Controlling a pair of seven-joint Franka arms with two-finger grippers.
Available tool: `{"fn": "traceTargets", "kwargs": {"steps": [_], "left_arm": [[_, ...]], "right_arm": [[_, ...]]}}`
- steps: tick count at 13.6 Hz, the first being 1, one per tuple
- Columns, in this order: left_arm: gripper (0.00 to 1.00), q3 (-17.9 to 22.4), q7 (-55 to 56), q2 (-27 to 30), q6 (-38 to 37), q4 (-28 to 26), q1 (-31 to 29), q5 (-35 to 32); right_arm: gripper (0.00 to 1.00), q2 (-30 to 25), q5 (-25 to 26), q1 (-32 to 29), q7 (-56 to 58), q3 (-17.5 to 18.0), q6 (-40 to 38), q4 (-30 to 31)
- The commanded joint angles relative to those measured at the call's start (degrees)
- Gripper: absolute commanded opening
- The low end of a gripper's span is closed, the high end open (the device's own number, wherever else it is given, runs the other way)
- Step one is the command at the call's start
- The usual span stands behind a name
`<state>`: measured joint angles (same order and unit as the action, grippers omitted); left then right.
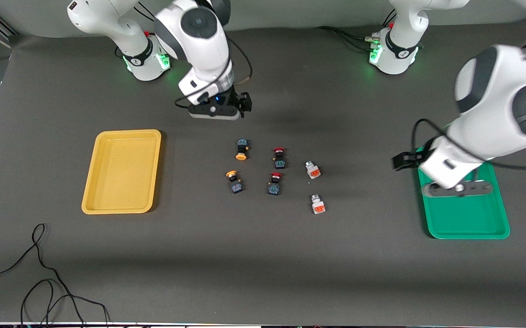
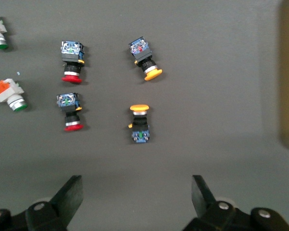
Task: Place green and yellow buttons in trays
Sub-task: 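Move the right gripper to a yellow button while the left gripper reaches a white button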
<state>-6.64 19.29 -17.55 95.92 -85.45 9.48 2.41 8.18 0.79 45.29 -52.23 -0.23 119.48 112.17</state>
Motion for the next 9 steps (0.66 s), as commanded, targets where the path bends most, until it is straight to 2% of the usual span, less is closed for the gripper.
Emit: {"fn": "traceTargets", "kwargs": {"steps": [1, 4, 7, 9], "left_arm": [[0.90, 0.75, 6.18, -7.22, 4.68, 3.88, 4.22, 1.37], [0.91, 0.84, 14.70, -13.37, 13.03, 3.88, 7.82, 0.76], [0.91, 0.84, 17.98, -18.38, 18.76, 3.80, 9.68, 0.84], [0.86, 0.84, 20.78, -21.02, 21.31, 3.71, 10.12, 0.76]], "right_arm": [[1.00, 4.47, 1.31, 0.85, -1.21, -0.65, 9.93, 4.26], [1.00, 7.89, 1.31, 0.85, -1.12, -0.82, 22.70, 10.34], [1.00, 13.34, 1.23, 0.76, -1.21, -0.91, 27.45, 10.26], [1.00, 16.24, 1.14, 0.76, -1.21, -0.91, 29.48, 9.82]]}}
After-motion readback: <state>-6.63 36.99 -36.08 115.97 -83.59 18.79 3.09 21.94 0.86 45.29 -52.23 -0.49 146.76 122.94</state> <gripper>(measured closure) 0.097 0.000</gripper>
